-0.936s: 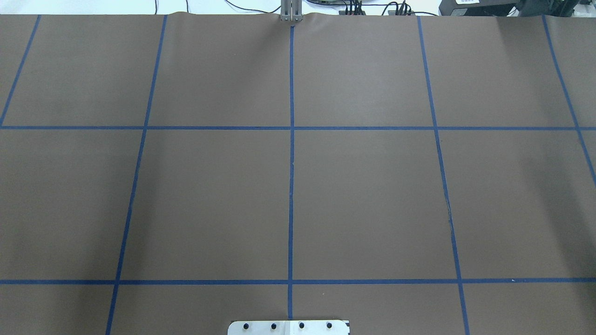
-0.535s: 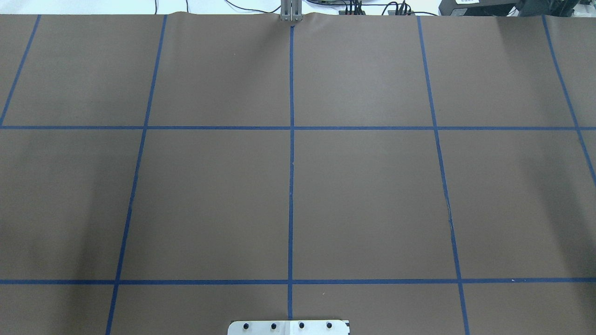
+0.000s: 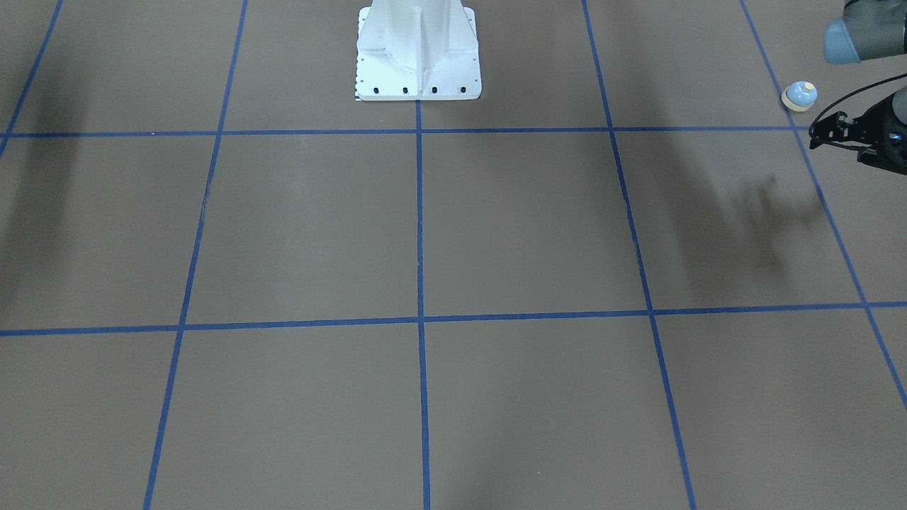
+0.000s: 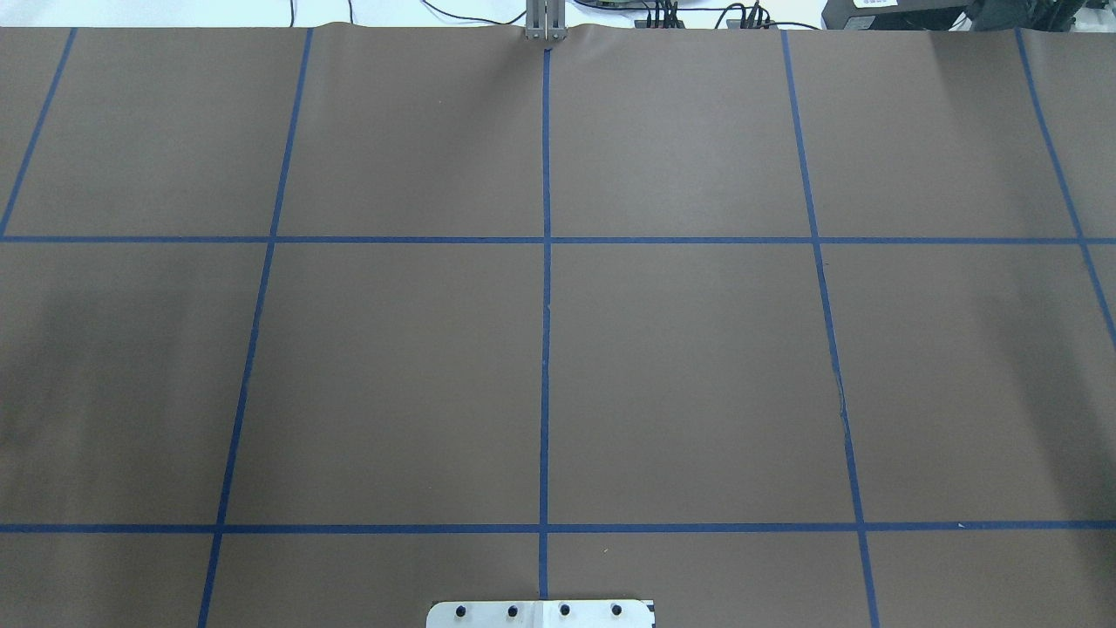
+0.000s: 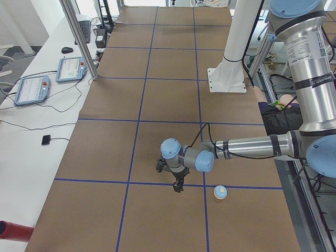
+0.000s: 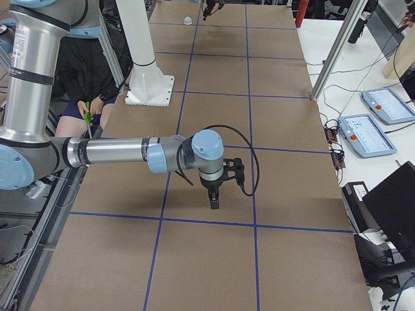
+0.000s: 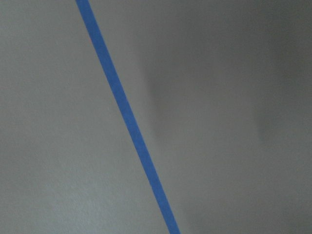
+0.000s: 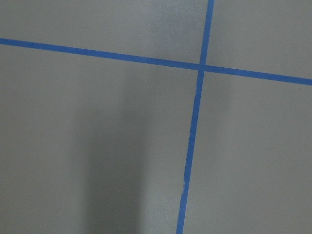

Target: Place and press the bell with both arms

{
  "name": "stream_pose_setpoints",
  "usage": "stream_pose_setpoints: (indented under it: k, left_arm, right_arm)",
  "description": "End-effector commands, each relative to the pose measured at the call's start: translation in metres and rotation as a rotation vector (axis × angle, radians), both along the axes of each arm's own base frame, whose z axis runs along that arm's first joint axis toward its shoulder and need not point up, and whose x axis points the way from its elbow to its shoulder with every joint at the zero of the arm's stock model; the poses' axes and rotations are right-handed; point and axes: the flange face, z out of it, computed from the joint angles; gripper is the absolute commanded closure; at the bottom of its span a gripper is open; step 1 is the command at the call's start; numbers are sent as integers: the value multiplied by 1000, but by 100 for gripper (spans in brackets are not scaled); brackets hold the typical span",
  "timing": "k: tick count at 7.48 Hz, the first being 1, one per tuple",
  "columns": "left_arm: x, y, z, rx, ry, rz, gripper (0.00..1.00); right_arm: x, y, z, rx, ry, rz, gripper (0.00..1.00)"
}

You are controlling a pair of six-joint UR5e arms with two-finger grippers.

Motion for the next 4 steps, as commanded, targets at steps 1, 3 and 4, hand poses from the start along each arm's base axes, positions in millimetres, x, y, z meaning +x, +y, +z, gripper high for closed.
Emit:
stream_pose_setpoints:
  k: [1, 3, 4]
  left_arm:
    - [4, 46, 18, -99, 9, 58, 0]
    - [34, 73, 21, -214, -18, 103, 0]
    - [42, 88, 24, -238, -45, 124, 0]
  right_arm:
    - [0, 0, 0, 4, 0, -1, 0]
    - [0, 0, -2, 14, -1, -1, 0]
    - [0, 0, -2, 17, -1, 0, 0]
